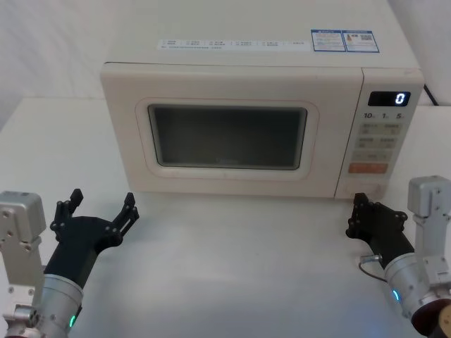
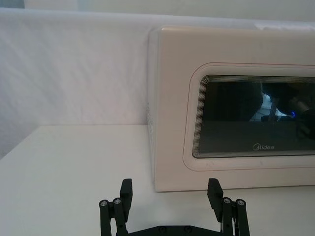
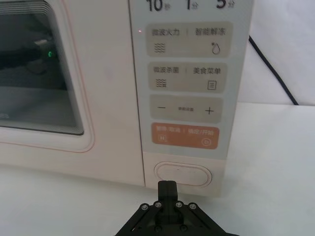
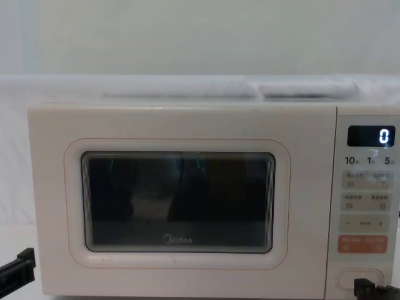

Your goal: Press the button to open the microwave door with one hand; close the microwave door with the other hand.

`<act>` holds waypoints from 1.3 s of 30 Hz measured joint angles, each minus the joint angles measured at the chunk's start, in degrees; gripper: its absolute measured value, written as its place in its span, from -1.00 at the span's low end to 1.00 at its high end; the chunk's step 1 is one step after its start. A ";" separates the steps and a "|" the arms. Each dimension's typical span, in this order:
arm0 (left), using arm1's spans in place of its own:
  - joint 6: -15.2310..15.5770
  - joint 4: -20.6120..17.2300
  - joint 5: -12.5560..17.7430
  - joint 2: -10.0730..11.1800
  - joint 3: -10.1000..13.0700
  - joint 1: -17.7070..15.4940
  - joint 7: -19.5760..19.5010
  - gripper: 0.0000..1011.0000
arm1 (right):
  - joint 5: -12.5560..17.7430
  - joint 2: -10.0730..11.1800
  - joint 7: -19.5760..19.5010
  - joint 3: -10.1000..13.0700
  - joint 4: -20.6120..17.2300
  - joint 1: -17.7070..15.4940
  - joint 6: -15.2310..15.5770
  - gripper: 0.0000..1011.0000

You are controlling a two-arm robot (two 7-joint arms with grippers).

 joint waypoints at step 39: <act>0.00 0.00 0.00 0.00 0.00 0.00 0.00 0.98 | 1.19 -0.95 0.15 1.37 5.85 5.14 -0.40 -1.00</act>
